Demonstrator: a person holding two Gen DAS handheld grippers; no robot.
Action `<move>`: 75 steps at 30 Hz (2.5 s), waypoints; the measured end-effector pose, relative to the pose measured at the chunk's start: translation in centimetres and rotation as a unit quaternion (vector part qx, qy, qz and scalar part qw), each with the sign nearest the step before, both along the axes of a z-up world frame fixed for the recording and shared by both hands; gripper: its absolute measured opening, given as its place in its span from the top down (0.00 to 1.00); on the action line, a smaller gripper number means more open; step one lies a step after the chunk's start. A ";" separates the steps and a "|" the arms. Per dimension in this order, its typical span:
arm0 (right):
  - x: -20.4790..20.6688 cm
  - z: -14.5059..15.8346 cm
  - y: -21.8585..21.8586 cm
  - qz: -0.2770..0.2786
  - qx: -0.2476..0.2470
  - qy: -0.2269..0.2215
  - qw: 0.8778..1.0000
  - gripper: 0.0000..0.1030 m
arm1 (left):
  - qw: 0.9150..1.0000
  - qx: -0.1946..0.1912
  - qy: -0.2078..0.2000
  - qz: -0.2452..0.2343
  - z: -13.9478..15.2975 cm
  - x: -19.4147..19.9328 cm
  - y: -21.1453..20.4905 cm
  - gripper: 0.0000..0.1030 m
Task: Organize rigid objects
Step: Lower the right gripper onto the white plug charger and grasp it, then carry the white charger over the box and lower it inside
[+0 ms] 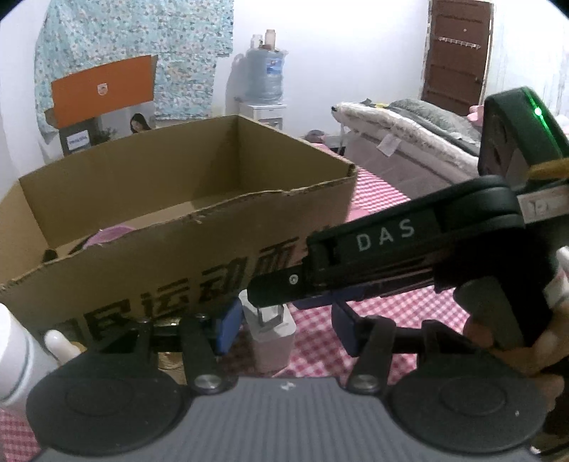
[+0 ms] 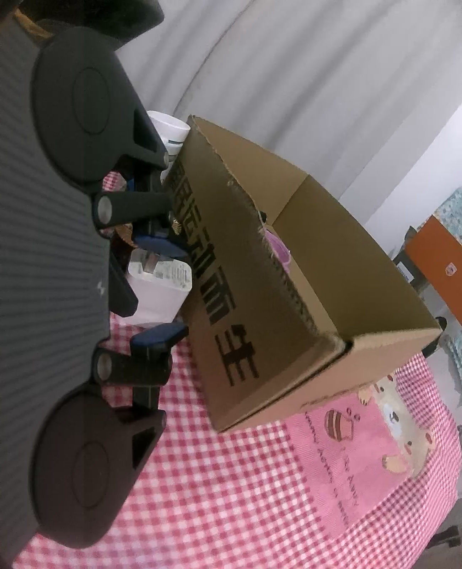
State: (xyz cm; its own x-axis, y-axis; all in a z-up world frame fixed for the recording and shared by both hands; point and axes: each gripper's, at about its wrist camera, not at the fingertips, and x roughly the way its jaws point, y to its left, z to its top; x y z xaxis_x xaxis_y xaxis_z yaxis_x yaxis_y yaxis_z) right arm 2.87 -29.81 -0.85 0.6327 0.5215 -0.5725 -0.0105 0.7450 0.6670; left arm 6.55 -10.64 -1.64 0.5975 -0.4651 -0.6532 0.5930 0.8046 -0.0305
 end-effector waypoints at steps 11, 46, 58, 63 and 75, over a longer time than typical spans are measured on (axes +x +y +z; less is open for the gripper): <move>-4.3 -0.4 -2.7 -0.052 0.030 0.018 0.998 0.59 | 0.999 -0.021 0.018 -0.043 -0.7 -1.9 -1.0 0.45; -5.9 -1.2 -3.9 -0.078 0.053 0.037 0.995 0.58 | 0.998 0.054 0.004 -0.021 -2.9 -2.5 -4.7 0.63; -5.6 -2.2 -4.2 -0.083 0.079 0.048 0.992 0.61 | 0.998 0.057 0.017 -0.002 -3.1 -1.8 -5.2 0.72; -5.6 -1.9 -4.0 -0.082 0.076 0.047 0.993 0.63 | 0.998 0.051 0.025 0.006 -2.9 -1.6 -5.2 0.72; -5.9 -1.6 -3.8 -0.079 0.074 0.045 0.993 0.64 | 0.998 0.055 0.026 0.007 -2.6 -2.0 -5.0 0.73</move>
